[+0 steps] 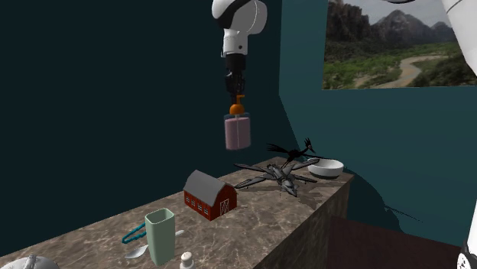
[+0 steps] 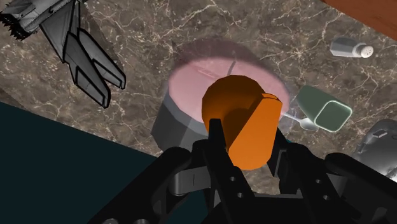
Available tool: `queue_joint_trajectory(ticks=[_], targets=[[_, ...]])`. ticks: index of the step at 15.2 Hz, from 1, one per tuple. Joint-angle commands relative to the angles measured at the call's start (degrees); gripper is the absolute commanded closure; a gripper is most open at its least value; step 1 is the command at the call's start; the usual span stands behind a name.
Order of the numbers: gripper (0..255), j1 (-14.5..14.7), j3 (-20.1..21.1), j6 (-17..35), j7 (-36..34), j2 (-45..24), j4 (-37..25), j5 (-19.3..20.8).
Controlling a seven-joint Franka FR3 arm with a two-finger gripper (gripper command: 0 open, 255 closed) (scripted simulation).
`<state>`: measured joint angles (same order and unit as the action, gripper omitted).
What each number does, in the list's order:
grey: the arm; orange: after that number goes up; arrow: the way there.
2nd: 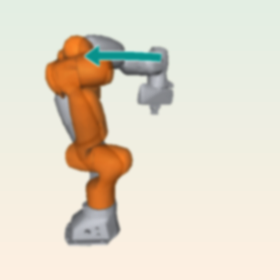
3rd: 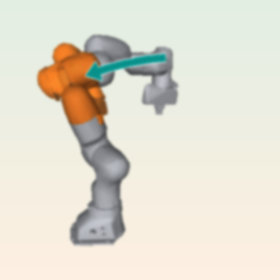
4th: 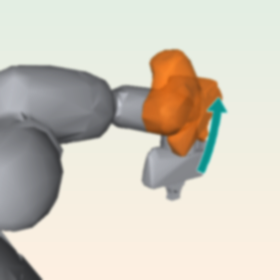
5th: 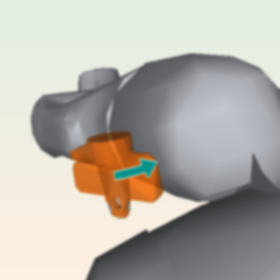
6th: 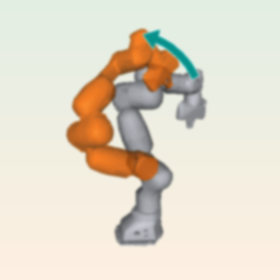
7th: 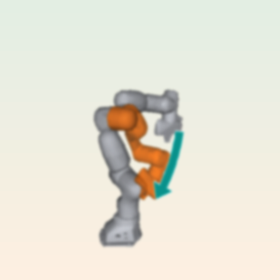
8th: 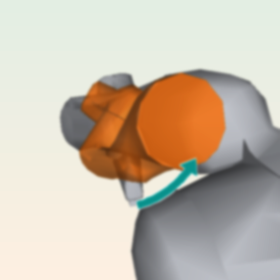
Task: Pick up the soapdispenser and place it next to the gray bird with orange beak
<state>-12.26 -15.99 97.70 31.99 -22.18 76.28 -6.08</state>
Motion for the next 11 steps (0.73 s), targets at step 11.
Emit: queue_joint_trajectory(ticks=[11], targets=[[255, -8.7, -4.6, 1.9, 13.7, 4.7, 6.9, -0.1]])
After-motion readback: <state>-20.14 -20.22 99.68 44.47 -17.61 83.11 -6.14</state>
